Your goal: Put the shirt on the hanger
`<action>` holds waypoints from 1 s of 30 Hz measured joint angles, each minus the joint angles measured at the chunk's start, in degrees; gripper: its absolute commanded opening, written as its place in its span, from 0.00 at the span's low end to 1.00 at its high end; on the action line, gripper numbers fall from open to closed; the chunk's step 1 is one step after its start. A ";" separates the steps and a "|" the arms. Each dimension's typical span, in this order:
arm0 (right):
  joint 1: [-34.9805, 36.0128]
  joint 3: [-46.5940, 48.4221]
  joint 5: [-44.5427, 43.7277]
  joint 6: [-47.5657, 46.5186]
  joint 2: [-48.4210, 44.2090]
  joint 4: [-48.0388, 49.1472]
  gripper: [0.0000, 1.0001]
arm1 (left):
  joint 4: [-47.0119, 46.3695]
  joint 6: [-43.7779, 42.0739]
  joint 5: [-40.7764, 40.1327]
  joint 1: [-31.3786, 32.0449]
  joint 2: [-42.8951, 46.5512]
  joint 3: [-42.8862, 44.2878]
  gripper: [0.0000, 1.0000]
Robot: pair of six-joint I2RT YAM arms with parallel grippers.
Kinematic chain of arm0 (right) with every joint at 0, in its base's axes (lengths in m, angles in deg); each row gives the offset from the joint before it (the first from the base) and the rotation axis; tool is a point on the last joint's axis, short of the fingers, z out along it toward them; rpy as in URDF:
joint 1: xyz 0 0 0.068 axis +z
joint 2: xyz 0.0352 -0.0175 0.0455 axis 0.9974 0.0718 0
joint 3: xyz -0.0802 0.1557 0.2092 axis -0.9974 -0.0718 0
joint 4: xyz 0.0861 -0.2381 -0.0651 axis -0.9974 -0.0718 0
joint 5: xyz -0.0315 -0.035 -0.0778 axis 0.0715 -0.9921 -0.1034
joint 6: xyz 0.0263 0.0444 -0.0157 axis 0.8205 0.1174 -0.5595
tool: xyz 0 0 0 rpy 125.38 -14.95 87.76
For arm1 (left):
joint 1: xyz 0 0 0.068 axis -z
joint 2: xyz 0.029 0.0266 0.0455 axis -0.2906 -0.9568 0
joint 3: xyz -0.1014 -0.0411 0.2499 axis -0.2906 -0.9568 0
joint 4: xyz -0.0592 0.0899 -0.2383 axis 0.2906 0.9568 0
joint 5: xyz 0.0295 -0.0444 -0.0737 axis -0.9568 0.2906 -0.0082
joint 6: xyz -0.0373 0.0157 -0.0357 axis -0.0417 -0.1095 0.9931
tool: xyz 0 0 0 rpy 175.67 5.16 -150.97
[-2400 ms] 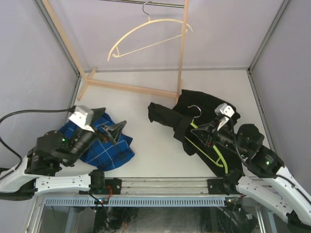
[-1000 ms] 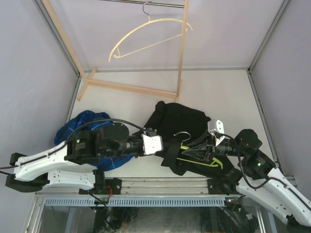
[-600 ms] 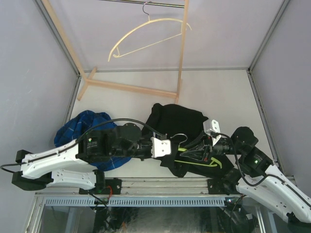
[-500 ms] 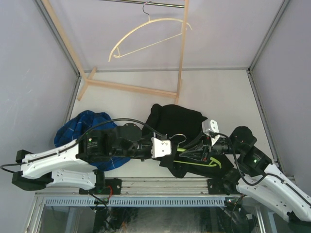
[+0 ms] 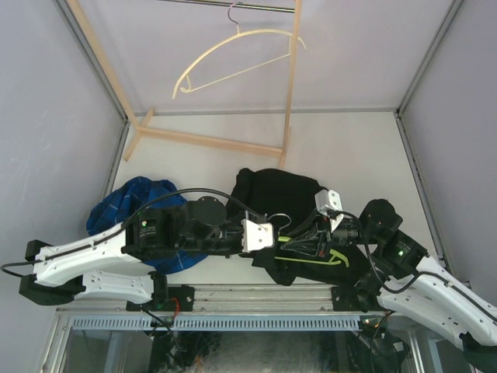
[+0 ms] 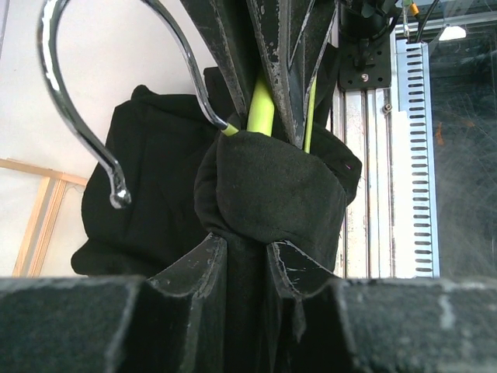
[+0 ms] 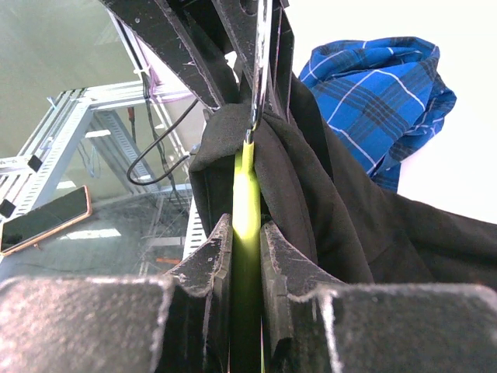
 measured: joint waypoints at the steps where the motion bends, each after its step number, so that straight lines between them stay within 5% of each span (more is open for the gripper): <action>1: 0.20 0.04 -0.04 0.00 0.31 0.17 0.00 | 0.00 0.00 0.00 -0.04 0.00 0.00 0.26; 11: 2.12 0.07 -3.06 -0.50 1.29 1.31 0.05 | 0.83 0.00 0.59 -0.09 0.50 -0.02 0.01; 15: 2.54 0.07 -4.94 -1.11 -0.33 0.98 0.34 | -1.03 0.07 0.57 -0.09 1.29 -0.68 0.00; 18: 2.29 0.39 -9.29 -1.70 -2.32 0.50 0.44 | -1.70 1.40 -0.76 -0.09 3.34 -2.45 0.00; 30: 2.23 2.23 -36.13 -0.37 -17.09 -10.43 0.52 | -1.77 7.65 -14.80 -0.35 12.70 -8.50 0.00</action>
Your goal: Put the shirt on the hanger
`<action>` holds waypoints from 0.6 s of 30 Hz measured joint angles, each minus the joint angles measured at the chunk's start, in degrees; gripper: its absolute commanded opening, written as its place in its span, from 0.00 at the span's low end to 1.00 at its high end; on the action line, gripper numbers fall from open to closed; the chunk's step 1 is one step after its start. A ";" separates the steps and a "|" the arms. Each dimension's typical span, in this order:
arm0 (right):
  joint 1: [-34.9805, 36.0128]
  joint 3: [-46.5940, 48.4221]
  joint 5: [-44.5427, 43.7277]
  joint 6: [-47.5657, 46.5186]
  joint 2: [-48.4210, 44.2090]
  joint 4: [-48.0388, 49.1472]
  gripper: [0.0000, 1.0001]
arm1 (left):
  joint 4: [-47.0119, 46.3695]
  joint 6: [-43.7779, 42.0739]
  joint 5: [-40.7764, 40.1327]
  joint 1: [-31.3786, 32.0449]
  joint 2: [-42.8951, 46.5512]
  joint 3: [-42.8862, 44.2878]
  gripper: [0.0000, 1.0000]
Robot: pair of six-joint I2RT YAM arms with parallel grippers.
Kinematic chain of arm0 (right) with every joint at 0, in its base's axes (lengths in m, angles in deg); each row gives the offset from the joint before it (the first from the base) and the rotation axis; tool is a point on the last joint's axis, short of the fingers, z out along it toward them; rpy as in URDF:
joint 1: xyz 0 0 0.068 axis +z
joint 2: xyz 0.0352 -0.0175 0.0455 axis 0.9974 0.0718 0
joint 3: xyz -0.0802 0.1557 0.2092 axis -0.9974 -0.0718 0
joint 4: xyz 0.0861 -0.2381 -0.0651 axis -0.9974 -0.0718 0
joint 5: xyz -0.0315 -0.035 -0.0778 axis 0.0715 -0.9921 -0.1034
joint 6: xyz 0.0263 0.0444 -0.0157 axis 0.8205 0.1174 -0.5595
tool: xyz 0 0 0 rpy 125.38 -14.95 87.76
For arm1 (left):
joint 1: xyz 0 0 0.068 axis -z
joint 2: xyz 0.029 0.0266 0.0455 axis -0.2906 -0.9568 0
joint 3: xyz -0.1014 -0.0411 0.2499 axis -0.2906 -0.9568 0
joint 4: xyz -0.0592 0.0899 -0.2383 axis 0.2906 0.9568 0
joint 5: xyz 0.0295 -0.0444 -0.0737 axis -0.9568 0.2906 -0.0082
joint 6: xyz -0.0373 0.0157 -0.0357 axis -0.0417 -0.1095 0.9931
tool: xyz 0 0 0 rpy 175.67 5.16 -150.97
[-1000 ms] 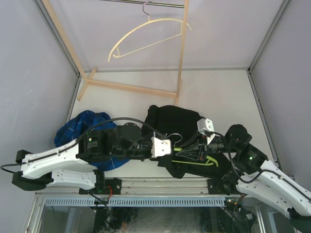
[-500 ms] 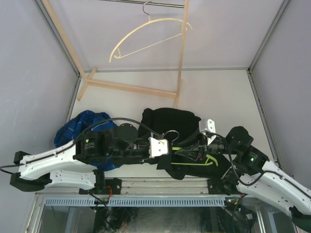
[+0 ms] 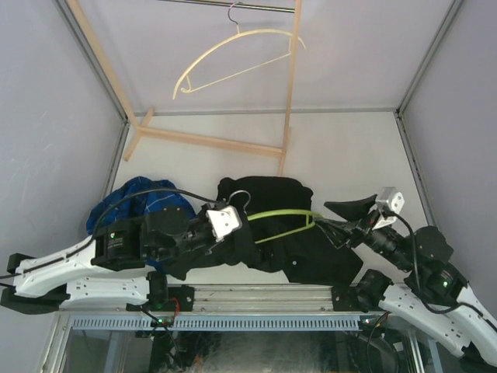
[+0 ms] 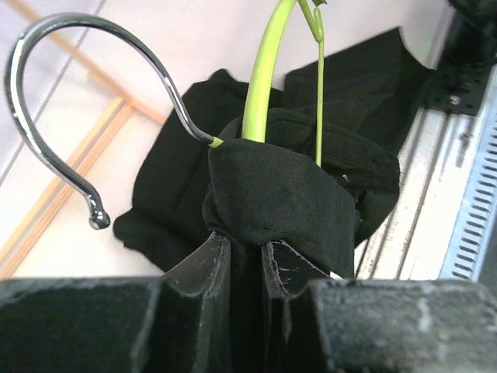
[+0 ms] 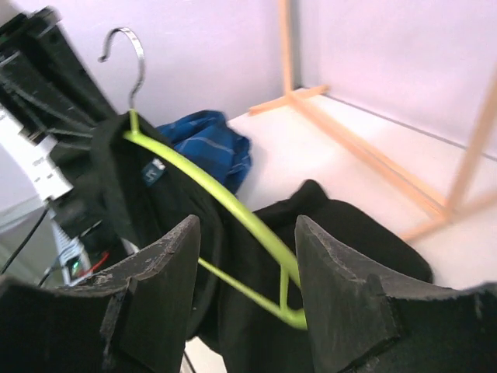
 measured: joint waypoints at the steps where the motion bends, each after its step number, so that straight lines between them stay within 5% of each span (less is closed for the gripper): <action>1: 0.00 0.17 -2.86 0.76 -1.14 -1.31 0.52 | 0.02 0.83 -1.79 -0.20 0.61 -0.44 0.00; 11: -0.24 0.20 -16.70 13.16 -2.27 -8.41 0.52 | -1.75 8.26 -18.34 -3.45 3.78 -1.33 0.00; 18: -0.13 -6.49 -17.07 25.99 4.15 -1.46 0.52 | -4.07 10.23 -23.17 -4.02 5.05 -1.33 0.00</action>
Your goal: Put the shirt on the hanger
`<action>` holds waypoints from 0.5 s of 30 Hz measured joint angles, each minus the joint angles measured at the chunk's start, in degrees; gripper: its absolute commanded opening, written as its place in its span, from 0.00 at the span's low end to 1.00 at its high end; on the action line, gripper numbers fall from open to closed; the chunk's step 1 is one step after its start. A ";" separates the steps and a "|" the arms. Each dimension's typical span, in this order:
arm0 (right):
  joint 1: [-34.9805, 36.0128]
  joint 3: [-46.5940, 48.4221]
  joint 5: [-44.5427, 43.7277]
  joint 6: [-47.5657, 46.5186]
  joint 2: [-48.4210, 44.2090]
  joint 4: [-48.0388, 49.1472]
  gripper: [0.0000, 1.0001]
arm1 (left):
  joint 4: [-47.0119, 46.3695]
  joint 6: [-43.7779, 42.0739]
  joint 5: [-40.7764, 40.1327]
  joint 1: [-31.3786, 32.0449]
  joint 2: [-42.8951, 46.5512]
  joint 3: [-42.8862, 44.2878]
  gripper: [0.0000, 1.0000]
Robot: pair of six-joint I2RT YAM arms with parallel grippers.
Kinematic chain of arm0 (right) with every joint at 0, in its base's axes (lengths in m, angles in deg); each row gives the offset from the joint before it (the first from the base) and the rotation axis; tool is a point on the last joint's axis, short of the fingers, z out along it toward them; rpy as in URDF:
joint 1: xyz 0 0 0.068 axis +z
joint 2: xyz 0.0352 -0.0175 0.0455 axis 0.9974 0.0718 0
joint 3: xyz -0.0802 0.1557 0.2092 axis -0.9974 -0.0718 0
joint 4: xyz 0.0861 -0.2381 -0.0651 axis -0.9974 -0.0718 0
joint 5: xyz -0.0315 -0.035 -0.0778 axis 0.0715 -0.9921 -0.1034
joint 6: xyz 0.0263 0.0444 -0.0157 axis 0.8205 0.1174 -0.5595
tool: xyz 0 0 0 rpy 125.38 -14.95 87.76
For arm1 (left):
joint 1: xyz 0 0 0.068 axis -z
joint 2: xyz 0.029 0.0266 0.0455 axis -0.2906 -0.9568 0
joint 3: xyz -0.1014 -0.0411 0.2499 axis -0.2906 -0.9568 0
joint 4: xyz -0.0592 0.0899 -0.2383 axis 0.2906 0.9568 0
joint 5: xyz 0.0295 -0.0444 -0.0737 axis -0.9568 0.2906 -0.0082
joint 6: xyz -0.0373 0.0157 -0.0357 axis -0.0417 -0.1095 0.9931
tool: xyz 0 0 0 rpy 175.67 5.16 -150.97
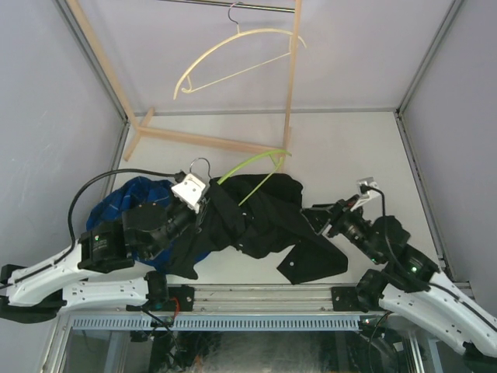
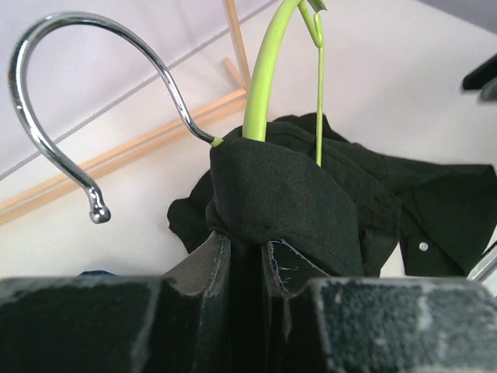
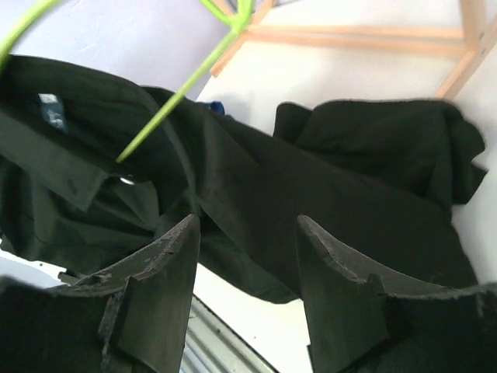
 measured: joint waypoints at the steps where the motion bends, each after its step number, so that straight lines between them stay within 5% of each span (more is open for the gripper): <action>1: 0.15 -1.05 0.11 1.51 1.16 1.22 0.52 | -0.50 0.20 -0.33 -0.02 0.42 0.00 0.00; 15: 9.77 -4.13 1.14 11.76 17.57 24.94 0.48 | -5.33 -0.04 -0.35 -0.20 2.86 0.28 0.00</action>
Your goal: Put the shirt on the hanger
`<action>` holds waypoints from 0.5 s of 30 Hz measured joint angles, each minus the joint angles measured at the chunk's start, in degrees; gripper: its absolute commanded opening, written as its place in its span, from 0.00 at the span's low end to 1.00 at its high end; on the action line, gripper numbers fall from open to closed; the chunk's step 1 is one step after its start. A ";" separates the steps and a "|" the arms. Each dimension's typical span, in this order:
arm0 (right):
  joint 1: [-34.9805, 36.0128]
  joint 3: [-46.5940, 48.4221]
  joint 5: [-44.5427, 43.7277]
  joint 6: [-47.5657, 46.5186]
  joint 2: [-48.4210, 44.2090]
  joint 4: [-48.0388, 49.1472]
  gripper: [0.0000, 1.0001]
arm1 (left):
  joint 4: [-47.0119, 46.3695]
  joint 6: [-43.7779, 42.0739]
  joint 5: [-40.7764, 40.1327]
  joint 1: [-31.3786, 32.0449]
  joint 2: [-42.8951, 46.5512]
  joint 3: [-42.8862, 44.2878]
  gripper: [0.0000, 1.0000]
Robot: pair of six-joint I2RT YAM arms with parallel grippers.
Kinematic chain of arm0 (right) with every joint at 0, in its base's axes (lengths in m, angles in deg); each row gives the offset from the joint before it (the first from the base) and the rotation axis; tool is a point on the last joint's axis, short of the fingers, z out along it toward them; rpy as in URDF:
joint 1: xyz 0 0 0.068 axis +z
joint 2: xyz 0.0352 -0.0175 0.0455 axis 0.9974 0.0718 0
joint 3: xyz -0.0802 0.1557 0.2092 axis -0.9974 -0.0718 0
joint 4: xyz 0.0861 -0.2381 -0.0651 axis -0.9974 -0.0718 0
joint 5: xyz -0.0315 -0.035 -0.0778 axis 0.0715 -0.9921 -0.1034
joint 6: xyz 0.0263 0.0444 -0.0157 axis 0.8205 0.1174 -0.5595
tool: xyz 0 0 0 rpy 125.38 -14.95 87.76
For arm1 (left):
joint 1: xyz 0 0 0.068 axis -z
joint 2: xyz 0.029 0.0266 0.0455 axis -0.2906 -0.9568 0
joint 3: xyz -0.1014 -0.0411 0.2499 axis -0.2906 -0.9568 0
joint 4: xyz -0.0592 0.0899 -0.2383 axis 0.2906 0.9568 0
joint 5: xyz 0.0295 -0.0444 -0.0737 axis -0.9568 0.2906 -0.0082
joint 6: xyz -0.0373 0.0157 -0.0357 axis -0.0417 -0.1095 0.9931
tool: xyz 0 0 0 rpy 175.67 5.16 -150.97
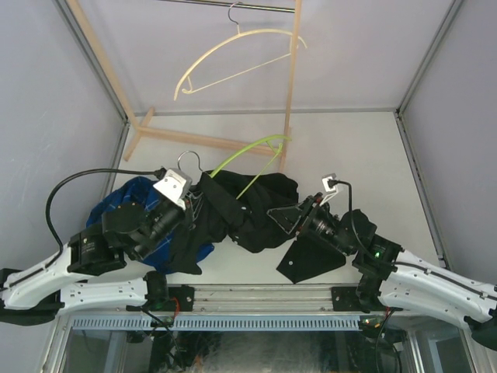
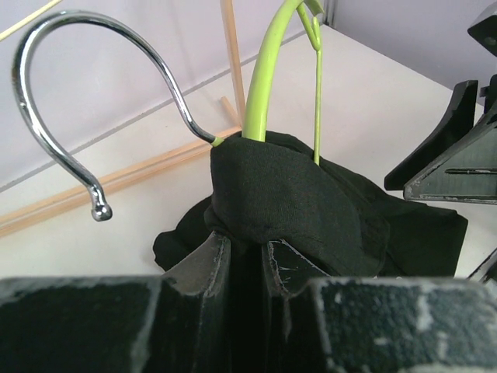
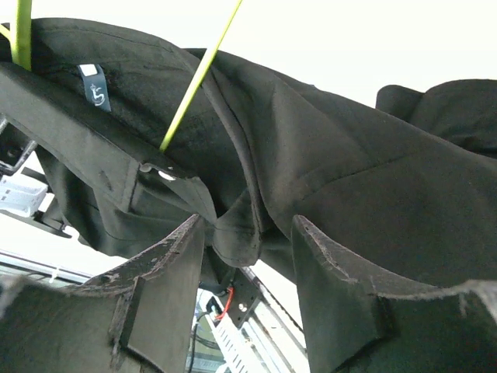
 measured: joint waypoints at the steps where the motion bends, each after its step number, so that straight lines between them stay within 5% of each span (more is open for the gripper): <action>1: 0.20 0.00 -0.04 0.28 0.37 0.72 0.48 | -0.11 -0.11 0.00 0.00 -0.09 0.02 0.00; 15: 2.62 0.00 -0.81 1.64 2.03 2.89 0.46 | -2.23 -1.73 -0.02 0.02 -1.57 0.66 0.00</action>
